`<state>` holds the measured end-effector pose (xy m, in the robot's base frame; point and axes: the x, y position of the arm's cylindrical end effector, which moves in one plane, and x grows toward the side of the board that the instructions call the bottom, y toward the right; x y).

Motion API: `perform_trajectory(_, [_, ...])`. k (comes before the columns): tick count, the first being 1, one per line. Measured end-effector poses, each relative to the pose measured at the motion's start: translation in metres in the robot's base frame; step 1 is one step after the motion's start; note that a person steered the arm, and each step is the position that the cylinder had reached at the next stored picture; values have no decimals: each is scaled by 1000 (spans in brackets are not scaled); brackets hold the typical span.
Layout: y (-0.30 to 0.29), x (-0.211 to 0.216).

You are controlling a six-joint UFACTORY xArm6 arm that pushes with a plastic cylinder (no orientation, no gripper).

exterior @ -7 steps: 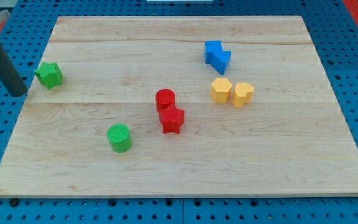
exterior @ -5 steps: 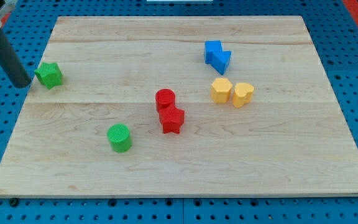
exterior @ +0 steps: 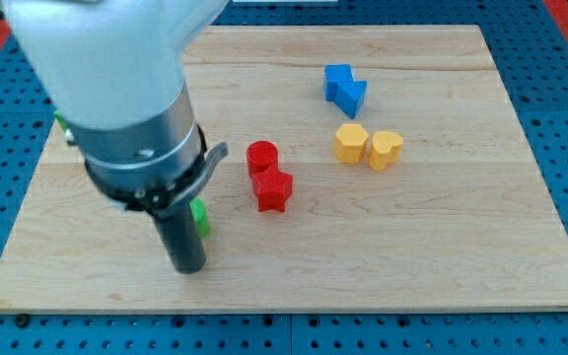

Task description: Move green circle to the right of the green star

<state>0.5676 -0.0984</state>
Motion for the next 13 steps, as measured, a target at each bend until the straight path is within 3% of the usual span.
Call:
perform_trajectory(8, [-28, -159])
perform_trajectory(10, [-82, -162])
perform_trajectory(13, [-81, -162])
